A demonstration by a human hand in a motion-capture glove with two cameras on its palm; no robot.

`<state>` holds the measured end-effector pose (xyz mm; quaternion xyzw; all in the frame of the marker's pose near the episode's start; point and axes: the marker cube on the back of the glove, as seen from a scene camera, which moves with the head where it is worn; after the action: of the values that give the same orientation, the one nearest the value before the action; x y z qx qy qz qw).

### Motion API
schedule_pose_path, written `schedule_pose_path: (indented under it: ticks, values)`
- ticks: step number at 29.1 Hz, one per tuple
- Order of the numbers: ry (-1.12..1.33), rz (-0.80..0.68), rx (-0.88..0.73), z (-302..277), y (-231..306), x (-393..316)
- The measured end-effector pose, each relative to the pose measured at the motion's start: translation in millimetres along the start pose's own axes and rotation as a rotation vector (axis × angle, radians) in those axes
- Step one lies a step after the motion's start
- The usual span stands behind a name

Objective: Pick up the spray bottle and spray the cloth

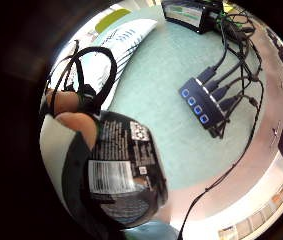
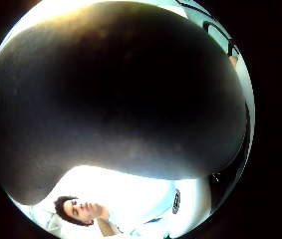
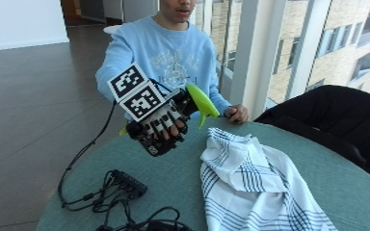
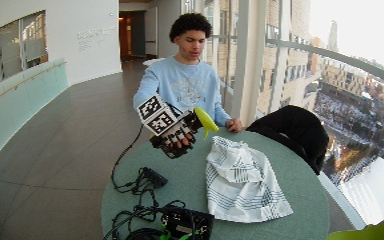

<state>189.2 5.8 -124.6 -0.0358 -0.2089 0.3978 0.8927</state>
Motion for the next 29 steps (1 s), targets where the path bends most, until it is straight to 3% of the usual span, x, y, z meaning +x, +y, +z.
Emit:
schedule_pose_path:
  ticks: [13,29]
  values:
    - [-0.049,-0.052,-0.011,28,2,-18]
    - [-0.477,-0.564,0.067,95,50,-161]
